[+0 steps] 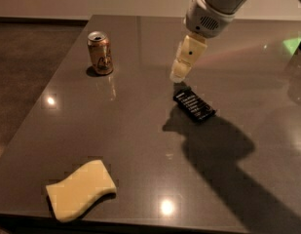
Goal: Move orange can near sponge
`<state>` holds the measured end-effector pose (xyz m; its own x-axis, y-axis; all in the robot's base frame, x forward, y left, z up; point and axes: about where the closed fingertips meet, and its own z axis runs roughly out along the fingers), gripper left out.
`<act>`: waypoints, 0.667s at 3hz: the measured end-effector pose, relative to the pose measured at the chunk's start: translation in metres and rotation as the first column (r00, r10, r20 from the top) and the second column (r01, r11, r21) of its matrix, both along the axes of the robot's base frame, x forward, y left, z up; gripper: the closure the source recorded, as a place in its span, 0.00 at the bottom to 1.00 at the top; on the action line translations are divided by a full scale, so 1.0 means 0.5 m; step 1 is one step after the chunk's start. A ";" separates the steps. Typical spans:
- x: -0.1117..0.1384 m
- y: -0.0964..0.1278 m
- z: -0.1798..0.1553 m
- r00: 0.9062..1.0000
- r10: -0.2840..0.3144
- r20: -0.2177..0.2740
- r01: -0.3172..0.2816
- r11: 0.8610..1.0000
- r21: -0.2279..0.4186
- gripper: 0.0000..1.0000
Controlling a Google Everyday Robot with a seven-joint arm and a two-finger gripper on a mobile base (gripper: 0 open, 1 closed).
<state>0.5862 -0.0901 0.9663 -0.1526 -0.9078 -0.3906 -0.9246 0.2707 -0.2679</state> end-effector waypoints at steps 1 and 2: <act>0.051 0.062 -0.012 1.000 0.016 0.003 -0.016 1.000 0.027 0.00; 0.102 0.123 -0.025 1.000 0.024 -0.005 -0.023 0.998 0.060 0.00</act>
Offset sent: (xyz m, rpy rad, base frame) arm 0.0865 0.1008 -0.0190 0.1082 0.0164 0.0277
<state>0.6371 -0.0286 0.9540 -0.1338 -0.8862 -0.4436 -0.9323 0.2643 -0.2469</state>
